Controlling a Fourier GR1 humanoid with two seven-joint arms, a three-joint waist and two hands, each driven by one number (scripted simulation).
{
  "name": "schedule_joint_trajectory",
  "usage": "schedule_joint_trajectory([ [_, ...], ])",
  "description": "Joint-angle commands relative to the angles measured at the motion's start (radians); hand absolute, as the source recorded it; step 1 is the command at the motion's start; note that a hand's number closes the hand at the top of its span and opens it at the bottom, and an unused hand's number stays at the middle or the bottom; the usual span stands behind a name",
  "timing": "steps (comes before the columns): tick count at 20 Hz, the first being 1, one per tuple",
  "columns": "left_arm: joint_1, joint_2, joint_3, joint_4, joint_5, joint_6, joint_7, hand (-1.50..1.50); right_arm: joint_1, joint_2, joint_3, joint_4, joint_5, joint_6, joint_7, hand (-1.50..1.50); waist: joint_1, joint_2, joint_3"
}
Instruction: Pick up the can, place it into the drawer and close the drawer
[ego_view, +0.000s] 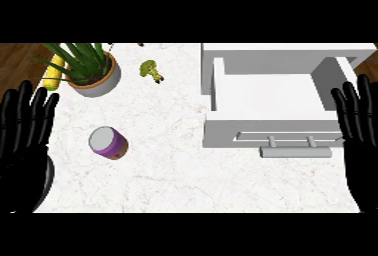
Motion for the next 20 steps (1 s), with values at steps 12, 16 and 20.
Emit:
schedule_joint_trajectory([
  [12,-0.005,-0.06,-0.108,0.092,-0.192,0.116,0.308,-1.5,0.178,0.013,-0.004,-0.007,0.023,-0.006,0.154,-1.5,-0.004,-0.009,-0.005],
  [16,-0.019,-0.016,-0.043,0.011,-0.15,0.085,0.411,-1.5,0.14,0.015,-0.035,0.001,0.024,-0.011,0.177,-1.5,0.002,-0.008,-0.005],
  [20,0.033,-0.043,-0.084,-0.075,-0.173,0.102,0.45,-1.5,0.123,-0.028,-0.128,-0.002,-0.06,0.034,0.198,-1.5,0.004,-0.008,-0.005],
])
